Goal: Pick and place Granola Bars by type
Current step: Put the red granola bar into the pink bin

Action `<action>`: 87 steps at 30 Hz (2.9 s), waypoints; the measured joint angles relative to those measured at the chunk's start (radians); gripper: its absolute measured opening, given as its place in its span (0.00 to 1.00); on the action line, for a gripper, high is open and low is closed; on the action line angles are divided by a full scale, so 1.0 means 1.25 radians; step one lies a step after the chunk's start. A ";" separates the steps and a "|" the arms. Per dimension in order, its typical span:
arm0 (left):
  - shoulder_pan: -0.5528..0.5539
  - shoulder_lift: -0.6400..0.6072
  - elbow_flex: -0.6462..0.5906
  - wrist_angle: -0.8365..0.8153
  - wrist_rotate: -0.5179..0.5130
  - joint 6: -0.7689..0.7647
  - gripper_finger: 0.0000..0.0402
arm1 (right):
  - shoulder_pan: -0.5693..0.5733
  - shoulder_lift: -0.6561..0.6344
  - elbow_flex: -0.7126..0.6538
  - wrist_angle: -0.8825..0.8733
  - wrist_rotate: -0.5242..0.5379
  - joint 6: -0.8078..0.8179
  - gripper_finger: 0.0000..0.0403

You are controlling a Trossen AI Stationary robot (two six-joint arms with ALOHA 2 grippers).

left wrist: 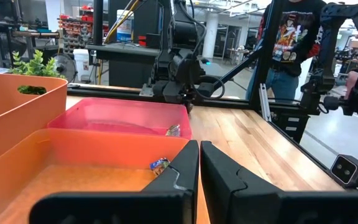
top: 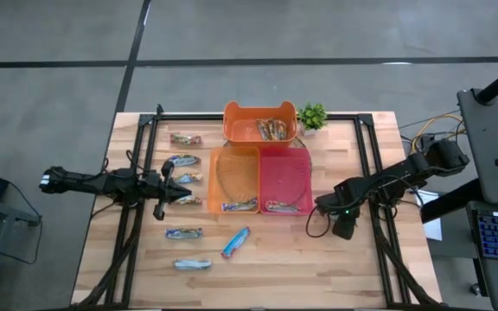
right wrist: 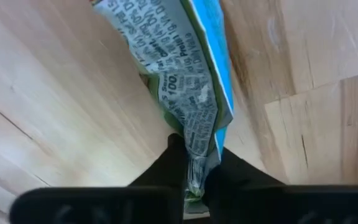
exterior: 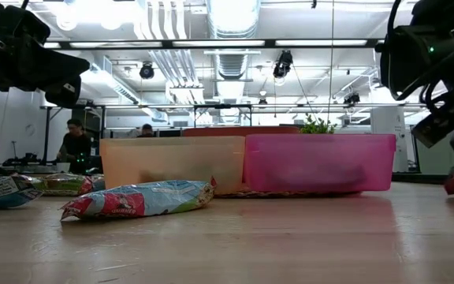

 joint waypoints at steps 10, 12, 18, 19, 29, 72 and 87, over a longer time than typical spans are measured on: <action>0.000 0.000 0.000 0.000 0.000 0.000 0.00 | 0.000 -0.022 0.098 -0.124 0.009 0.006 0.03; 0.000 0.000 0.000 0.000 0.000 0.000 0.00 | 0.000 -0.029 0.130 -0.171 0.010 -0.009 0.03; 0.000 0.000 0.000 0.000 0.000 0.000 0.00 | 0.000 -0.038 0.230 -0.306 0.028 -0.040 0.03; 0.000 0.000 0.000 0.000 0.000 0.000 0.00 | 0.000 -0.038 0.246 -0.321 0.029 -0.047 0.03; 0.000 0.000 0.000 0.000 0.000 0.000 0.00 | 0.000 -0.033 0.416 -0.388 0.062 -0.049 0.03; 0.000 0.000 0.000 0.000 0.000 0.000 0.00 | -0.220 0.401 0.854 -0.406 0.261 -0.430 0.03; 0.000 0.000 0.000 0.000 0.000 0.000 0.00 | -0.225 0.501 0.861 -0.353 0.260 -0.456 0.03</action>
